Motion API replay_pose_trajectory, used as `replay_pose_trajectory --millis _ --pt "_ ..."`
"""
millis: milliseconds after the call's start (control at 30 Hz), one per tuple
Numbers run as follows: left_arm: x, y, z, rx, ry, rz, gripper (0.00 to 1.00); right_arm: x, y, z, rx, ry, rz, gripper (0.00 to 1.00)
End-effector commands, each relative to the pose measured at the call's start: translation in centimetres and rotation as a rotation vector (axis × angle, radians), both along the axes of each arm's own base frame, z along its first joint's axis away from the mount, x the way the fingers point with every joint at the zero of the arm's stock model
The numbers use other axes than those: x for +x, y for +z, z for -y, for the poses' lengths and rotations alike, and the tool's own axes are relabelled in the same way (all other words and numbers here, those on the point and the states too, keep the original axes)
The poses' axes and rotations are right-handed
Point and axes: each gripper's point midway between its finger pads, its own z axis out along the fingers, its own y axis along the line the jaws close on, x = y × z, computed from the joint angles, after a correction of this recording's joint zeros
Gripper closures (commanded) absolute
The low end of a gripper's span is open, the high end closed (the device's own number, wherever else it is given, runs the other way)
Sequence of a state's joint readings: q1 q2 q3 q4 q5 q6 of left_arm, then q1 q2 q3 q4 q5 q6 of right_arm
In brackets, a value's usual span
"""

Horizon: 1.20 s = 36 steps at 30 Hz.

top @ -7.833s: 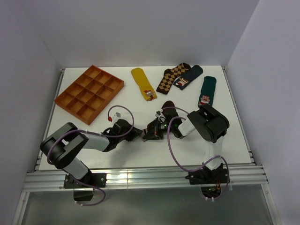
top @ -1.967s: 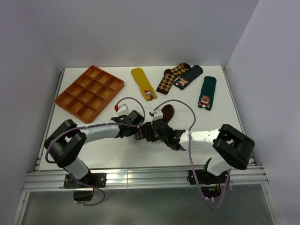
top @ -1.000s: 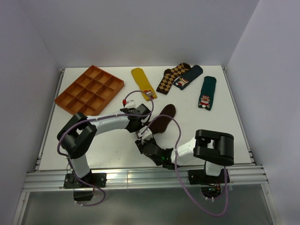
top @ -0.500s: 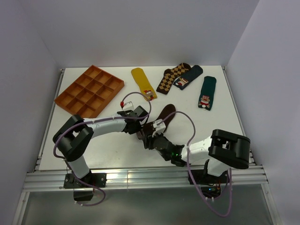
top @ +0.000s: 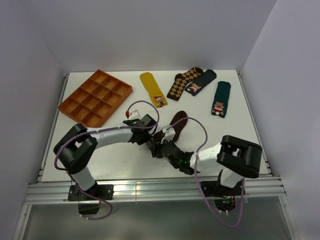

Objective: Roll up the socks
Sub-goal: Roll the sock at the center of the board.

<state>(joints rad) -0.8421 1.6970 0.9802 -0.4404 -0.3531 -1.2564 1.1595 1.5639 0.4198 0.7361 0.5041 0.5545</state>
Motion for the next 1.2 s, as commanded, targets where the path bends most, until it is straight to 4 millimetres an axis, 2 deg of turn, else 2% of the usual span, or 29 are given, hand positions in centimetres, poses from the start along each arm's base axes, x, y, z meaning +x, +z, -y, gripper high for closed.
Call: replay_pose_trajectory --millis 0,167,467,667,767,867,900,967,1033,1100,1133,1167 --pt "-1.6 -0.6 -0.7 0.005 0.012 -0.053 1.0 1.4 0.6 -0.8 0.032 -0.045 -0.008 0.44" --pt "-1.8 -0.9 -0.5 0.005 0.005 -0.064 1.0 1.8 0.3 -1.6 0.009 -0.032 -0.016 0.44" --pt "-1.7 -0.7 -0.3 0.003 0.002 -0.062 1.0 1.3 -0.7 -2.4 -0.034 0.025 -0.038 0.46" --pt "-1.7 -0.9 -0.3 0.002 0.005 -0.069 1.0 1.1 -1.1 -2.9 -0.044 0.042 -0.055 0.52" --pt "-1.8 -1.0 -0.4 0.001 0.009 -0.07 1.0 1.1 -1.2 -2.6 -0.041 0.02 -0.067 0.61" --pt "-1.8 -0.9 -0.3 -0.012 0.011 -0.064 1.0 1.3 -2.2 -1.6 -0.067 -0.031 -0.118 0.76" --pt "-1.7 -0.7 -0.2 -0.02 0.014 -0.057 1.0 1.3 -2.4 -1.4 -0.074 -0.039 -0.133 0.87" --pt "-1.7 -0.6 -0.1 -0.038 0.02 -0.051 1.0 1.3 -2.9 -0.7 -0.064 -0.064 -0.165 0.97" --pt "-1.6 -0.1 0.0 -0.062 0.032 -0.035 0.98 1.0 -3.2 -0.1 -0.05 -0.066 -0.205 1.0" --pt "-1.5 0.4 -0.1 -0.091 0.043 -0.008 0.91 1.5 -2.9 0.7 0.009 -0.1 -0.243 1.0" --pt "-1.7 0.3 -0.5 -0.098 0.054 -0.005 0.89 1.0 -3.6 1.2 0.02 -0.084 -0.282 1.0" --pt "-1.4 0.6 -0.4 -0.118 0.062 0.019 0.81 1.8 -3.4 1.8 0.063 -0.115 -0.311 1.0"
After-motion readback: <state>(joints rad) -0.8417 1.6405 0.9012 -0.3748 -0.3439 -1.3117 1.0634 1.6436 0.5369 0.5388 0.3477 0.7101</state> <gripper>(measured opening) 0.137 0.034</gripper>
